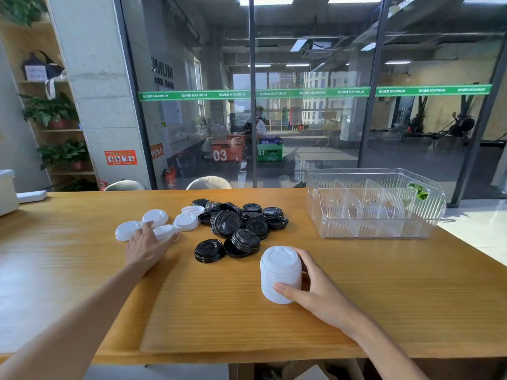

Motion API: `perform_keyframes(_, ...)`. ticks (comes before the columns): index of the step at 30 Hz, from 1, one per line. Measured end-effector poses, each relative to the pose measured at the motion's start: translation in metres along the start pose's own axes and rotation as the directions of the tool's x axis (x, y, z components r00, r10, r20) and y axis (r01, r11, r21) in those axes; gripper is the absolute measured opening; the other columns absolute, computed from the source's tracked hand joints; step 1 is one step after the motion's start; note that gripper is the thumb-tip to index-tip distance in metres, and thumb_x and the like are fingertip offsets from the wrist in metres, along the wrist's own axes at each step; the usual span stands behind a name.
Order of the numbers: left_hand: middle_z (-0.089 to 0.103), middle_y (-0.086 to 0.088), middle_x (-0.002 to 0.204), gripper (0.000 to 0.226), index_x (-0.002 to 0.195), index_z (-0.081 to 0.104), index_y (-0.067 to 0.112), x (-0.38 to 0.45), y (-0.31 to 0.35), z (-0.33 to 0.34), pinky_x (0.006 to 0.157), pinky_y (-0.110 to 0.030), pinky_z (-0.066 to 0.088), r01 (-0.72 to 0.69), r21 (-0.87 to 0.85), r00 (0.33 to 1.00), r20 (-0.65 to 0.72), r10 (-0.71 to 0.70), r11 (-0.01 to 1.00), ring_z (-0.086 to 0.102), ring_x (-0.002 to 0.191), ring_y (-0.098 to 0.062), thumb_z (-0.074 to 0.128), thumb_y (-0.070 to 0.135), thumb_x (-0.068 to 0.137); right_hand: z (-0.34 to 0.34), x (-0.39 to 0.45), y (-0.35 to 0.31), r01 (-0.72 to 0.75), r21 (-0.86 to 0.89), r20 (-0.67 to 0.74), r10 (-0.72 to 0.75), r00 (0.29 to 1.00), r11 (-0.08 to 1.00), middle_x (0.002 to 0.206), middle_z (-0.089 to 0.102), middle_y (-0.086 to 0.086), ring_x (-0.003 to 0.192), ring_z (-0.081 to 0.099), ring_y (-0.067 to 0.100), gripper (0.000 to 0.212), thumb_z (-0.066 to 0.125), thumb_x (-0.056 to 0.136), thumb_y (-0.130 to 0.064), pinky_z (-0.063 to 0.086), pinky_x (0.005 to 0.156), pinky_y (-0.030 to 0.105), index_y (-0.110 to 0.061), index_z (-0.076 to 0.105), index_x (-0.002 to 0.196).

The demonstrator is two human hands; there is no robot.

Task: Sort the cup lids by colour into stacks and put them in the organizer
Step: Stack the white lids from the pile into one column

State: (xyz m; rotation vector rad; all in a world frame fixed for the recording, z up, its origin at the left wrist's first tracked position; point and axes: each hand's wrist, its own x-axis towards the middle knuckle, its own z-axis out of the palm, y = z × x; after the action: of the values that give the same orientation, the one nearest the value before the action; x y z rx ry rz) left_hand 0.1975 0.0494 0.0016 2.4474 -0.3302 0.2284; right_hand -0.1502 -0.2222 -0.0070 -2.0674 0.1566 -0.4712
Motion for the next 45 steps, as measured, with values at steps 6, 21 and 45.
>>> perform_keyframes(6,0.054,-0.019,0.157,0.096,0.161,0.038,0.009,0.001,0.006,0.001,0.118,-0.054,0.036,0.047,0.009,0.999,-0.027,-0.047,0.999,0.047,0.147,-0.042,0.070,0.069,0.093,-0.002,-0.002,-0.004,-0.002,-0.016,0.008,0.003,1.000,1.000,0.137,0.059,-0.035,0.131,0.052,-0.010,0.070,0.085,0.089,-0.047,0.044,0.106,0.020,-0.048,0.044,0.146)
perform_keyframes(21,0.066,-0.005,0.126,0.078,0.138,0.057,0.012,-0.019,0.016,-0.002,0.092,-0.043,0.048,-0.126,-0.312,0.986,-0.140,0.085,0.942,0.062,0.120,-0.032,0.071,0.071,0.090,-0.002,-0.003,-0.007,-0.002,-0.017,0.013,0.002,1.000,1.000,0.137,0.059,-0.035,0.131,0.053,-0.009,0.070,0.085,0.091,-0.044,0.044,0.106,0.018,-0.046,0.044,0.147)
perform_keyframes(45,0.070,0.016,0.134,0.068,0.146,0.054,0.038,-0.173,0.138,0.023,0.112,-0.035,0.051,-0.456,-0.703,0.774,-0.011,0.633,0.545,0.064,0.132,-0.011,0.089,0.046,0.089,0.000,-0.003,-0.005,-0.041,0.024,-0.016,0.041,0.999,0.999,0.136,0.060,-0.030,0.127,0.055,-0.009,0.081,0.088,0.084,-0.054,0.051,0.105,0.025,-0.056,0.038,0.147)
